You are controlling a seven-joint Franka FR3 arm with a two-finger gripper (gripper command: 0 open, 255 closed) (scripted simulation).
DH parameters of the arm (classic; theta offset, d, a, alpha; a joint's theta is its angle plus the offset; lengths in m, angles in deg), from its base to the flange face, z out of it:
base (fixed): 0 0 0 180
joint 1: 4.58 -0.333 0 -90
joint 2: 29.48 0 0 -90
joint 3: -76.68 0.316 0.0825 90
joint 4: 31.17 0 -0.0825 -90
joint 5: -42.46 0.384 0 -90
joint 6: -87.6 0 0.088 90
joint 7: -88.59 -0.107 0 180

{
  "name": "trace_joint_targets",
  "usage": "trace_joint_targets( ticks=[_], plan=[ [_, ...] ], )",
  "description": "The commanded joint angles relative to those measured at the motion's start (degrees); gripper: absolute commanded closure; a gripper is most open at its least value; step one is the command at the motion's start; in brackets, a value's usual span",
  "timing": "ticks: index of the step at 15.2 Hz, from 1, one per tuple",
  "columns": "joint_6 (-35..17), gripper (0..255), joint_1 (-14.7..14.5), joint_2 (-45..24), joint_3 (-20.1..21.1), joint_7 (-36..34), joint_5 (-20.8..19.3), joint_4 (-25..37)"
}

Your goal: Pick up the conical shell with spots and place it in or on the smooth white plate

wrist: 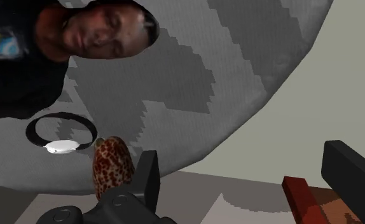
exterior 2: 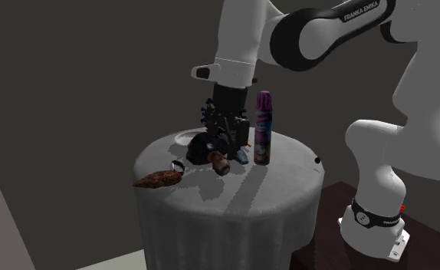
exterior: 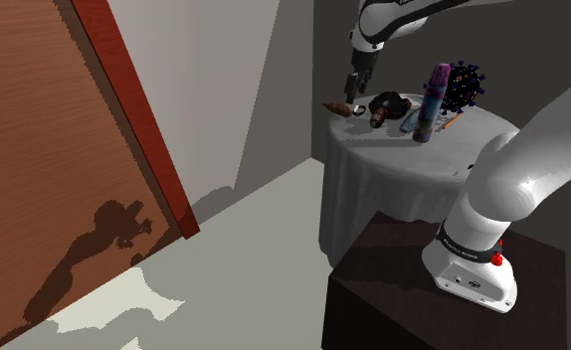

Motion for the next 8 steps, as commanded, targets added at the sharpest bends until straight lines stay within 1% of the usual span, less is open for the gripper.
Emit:
trace_joint_targets(
  ticks=[1,4,8],
  plan=[
    [-2.24,0,-0.42,-4.81,-2.28,3.75,1.12,3.15],
    [-5.09,0,-0.78,-11.05,-5.19,9.37,3.65,7.08],
    [-7.79,0,-0.63,-20.08,-8.2,17.57,8.98,13.5]
  ],
)
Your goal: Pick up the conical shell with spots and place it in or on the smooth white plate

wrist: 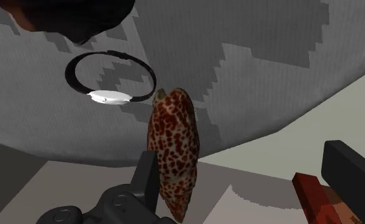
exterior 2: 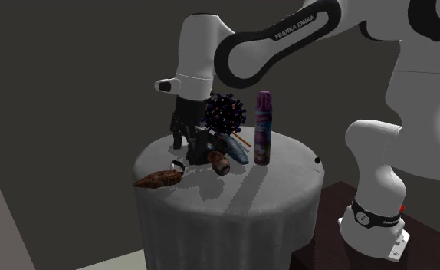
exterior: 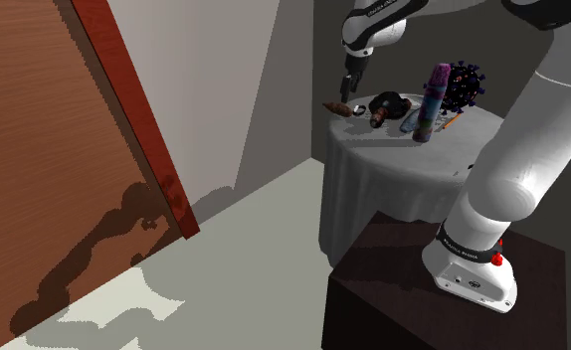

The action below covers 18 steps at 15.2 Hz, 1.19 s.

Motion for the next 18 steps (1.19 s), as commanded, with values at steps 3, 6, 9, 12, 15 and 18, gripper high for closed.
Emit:
trace_joint_targets(
  ticks=[3,6,9,12,15,18],
  plan=[
    [-1.51,0,1.14,-9.58,-1.64,8.31,6.49,7.66],
    [-2.82,0,1.47,-10.86,-1.47,9.03,7.37,7.48],
    [-4.73,0,1.7,-12.34,-1.32,9.72,8.42,6.84],
    [-6.33,0,1.93,-13.68,-1.14,10.36,9.39,6.39],
    [-6.33,0,1.93,-13.68,-1.14,10.36,9.38,6.39],
    [-6.33,0,1.93,-13.68,-1.14,10.36,9.38,6.39]
  ],
)
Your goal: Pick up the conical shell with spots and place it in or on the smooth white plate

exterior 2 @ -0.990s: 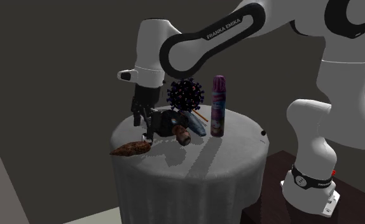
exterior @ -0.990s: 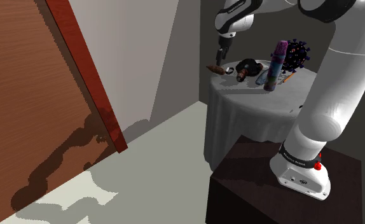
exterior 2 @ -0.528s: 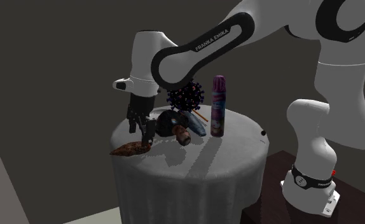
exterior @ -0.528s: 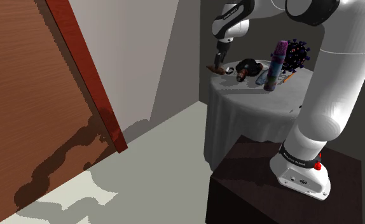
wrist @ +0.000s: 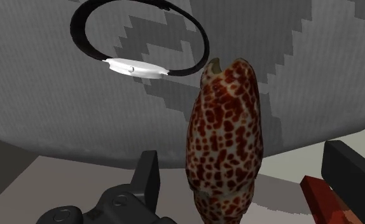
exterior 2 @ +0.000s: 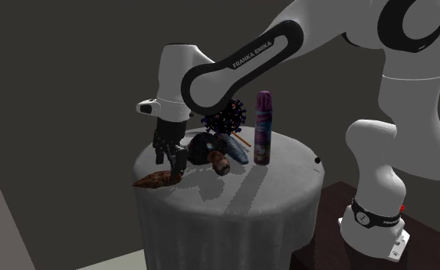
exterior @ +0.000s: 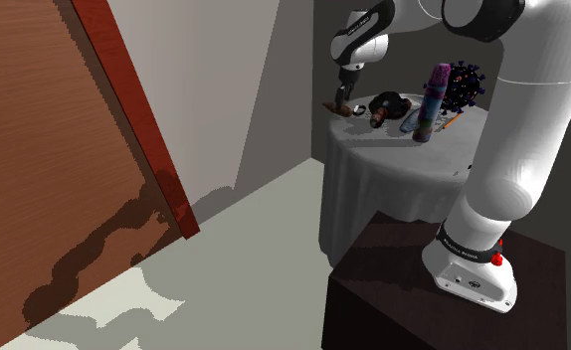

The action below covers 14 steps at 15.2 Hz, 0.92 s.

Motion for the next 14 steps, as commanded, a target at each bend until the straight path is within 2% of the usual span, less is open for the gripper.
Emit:
trace_joint_targets(
  ticks=[1,2,14],
  plan=[
    [0.0,0,0.0,0.0,0.0,0.0,0.0,0.0],
    [0.0,255,0.0,0.0,0.0,0.0,0.0,0.0],
    [0.87,255,-0.02,0.49,-0.13,-0.18,-0.3,0.7]
  ],
)
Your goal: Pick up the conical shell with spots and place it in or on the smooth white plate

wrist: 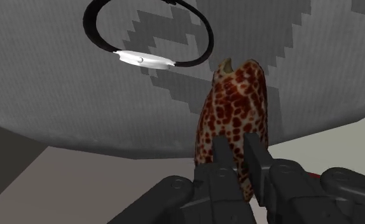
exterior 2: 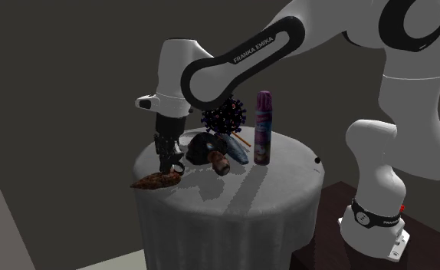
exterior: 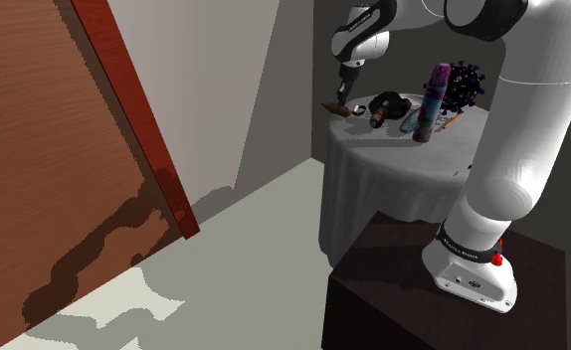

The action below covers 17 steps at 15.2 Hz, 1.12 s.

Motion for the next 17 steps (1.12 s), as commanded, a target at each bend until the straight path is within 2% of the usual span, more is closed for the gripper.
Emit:
trace_joint_targets(
  ticks=[1,3,4,11,17],
  plan=[
    [0.03,0,0.0,-0.13,0.01,0.0,0.0,-0.13],
    [3.12,0,0.95,-3.81,0.76,0.15,4.9,5.71],
    [3.61,0,1.19,-4.36,0.95,0.12,5.58,6.62],
    [-0.67,0,1.91,-8.12,1.9,1.78,8.21,5.6],
    [-0.67,0,1.92,-8.12,1.91,1.78,8.2,5.6]
  ],
)
